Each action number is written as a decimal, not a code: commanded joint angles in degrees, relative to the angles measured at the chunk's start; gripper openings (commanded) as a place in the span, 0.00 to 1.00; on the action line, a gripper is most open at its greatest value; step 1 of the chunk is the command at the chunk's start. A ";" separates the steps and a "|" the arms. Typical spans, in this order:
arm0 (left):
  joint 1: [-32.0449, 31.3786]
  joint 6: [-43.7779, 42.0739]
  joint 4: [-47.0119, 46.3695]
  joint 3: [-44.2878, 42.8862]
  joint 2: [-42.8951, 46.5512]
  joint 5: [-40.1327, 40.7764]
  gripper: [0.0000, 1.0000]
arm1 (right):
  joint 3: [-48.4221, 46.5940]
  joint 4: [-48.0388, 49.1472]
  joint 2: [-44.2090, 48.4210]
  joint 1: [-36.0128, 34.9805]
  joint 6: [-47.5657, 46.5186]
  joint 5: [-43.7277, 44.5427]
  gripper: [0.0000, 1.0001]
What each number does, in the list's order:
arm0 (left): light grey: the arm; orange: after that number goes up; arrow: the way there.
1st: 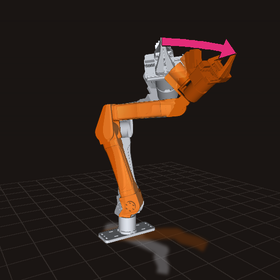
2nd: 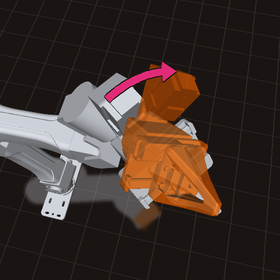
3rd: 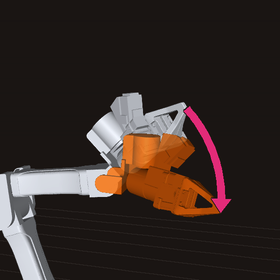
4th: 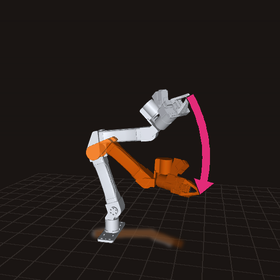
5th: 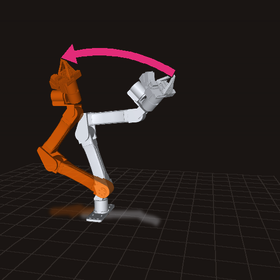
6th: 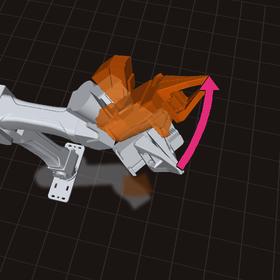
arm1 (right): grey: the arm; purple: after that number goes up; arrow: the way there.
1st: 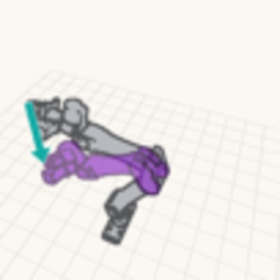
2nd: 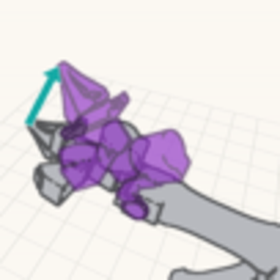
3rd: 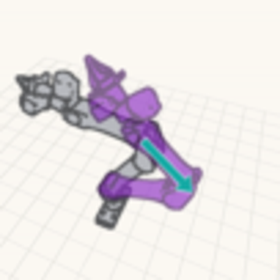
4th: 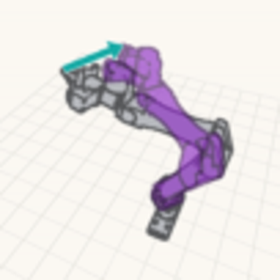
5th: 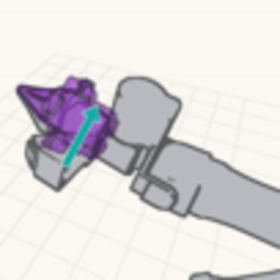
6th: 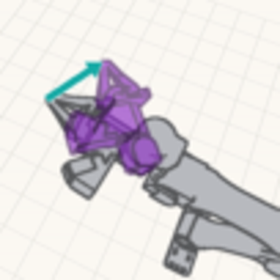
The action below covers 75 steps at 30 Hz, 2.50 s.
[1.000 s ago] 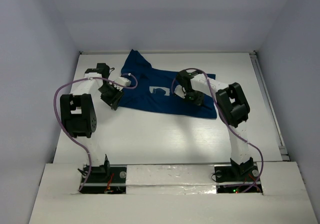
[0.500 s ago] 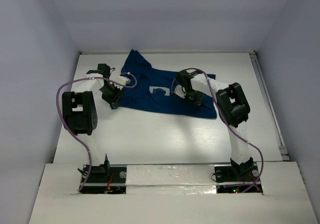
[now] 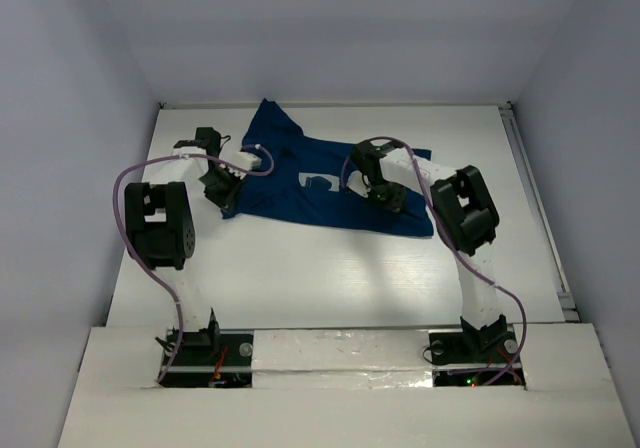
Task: Fold and stack the t-shirts
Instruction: Fold the flattened tshirt in 1/3 of the way
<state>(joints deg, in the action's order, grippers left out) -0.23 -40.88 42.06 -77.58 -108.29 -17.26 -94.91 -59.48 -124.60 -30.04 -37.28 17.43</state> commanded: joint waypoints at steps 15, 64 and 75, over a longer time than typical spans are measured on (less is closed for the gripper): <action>1.28 -3.59 4.07 -6.96 -4.47 11.28 0.06 | -4.23 -4.41 -5.39 -1.07 -0.60 2.87 0.00; 7.00 -15.11 19.37 -24.42 -6.58 13.75 0.04 | -1.68 -5.20 -6.63 -1.07 -1.22 9.20 0.00; 1.65 -8.77 20.78 -41.34 -12.21 -4.89 0.08 | -7.65 -3.01 1.11 -1.07 1.77 -1.42 0.03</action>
<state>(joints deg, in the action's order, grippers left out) 4.75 -51.42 59.57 -118.76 -117.95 -15.11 -98.76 -64.23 -127.87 -30.96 -36.99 22.13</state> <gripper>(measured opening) 0.066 0.027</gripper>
